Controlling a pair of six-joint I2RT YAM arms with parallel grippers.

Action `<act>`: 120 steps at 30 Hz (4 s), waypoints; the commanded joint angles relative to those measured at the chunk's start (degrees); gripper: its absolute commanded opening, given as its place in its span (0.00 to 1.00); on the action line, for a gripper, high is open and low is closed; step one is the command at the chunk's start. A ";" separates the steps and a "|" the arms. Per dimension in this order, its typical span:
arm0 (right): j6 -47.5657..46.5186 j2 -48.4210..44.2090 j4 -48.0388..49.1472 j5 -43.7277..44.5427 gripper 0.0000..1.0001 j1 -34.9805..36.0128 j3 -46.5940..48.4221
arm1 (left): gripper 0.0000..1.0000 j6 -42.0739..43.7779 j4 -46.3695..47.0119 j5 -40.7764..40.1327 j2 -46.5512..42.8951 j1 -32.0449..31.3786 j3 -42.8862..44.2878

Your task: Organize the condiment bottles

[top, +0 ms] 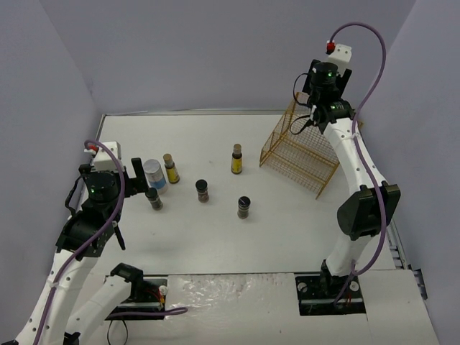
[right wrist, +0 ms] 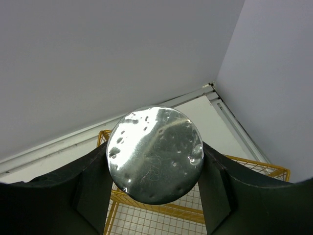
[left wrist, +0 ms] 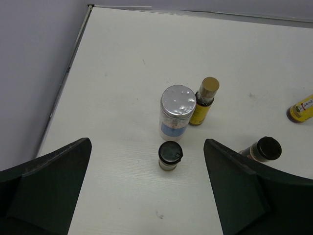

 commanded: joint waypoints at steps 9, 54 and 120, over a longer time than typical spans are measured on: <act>2.91 3.48 5.00 0.45 0.00 -1.47 1.15 | 0.97 -0.57 3.72 -0.68 0.51 -0.39 0.50; 12.59 10.22 7.37 2.22 0.71 -2.79 -9.35 | 0.97 -0.96 3.81 -0.03 0.90 -0.48 0.41; 6.88 -59.81 0.16 -35.77 1.00 -2.16 -52.75 | 0.01 -4.09 -14.26 8.90 36.36 9.27 26.73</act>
